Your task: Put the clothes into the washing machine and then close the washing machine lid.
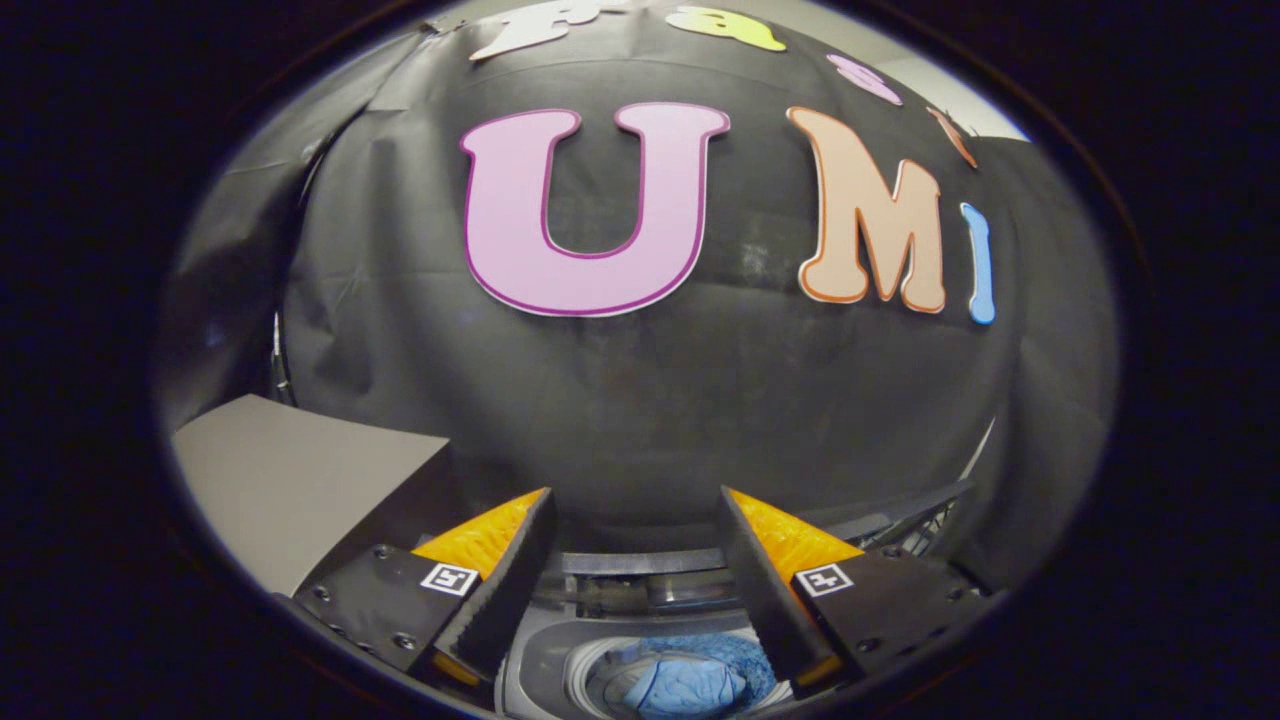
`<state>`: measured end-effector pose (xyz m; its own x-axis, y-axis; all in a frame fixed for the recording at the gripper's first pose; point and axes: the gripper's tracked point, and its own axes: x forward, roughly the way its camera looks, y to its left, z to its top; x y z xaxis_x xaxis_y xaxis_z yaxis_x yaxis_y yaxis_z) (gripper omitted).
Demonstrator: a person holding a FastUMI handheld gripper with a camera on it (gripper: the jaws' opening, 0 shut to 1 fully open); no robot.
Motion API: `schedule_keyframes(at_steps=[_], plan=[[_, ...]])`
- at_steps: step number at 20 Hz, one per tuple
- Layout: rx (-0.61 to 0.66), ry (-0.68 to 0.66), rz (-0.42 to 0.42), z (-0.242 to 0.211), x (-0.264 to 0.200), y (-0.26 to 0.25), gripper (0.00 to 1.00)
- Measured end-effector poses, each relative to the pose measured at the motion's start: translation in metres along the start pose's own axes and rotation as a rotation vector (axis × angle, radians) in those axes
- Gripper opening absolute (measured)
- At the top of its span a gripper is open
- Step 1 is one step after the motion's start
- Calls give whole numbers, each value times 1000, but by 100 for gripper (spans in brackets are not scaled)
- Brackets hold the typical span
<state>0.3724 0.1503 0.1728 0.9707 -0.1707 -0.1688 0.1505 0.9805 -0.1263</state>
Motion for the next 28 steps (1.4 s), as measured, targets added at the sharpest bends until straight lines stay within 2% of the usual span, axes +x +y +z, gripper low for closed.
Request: schedule_keyframes(at_steps=[6,12,19,28], plan=[[52,74,22,-47,-41,-6,98],[129,95,11,-77,-52,-31,98],[105,34,4,-71,-64,-52,96],[72,-106,-31,-50,-90,-95,96]])
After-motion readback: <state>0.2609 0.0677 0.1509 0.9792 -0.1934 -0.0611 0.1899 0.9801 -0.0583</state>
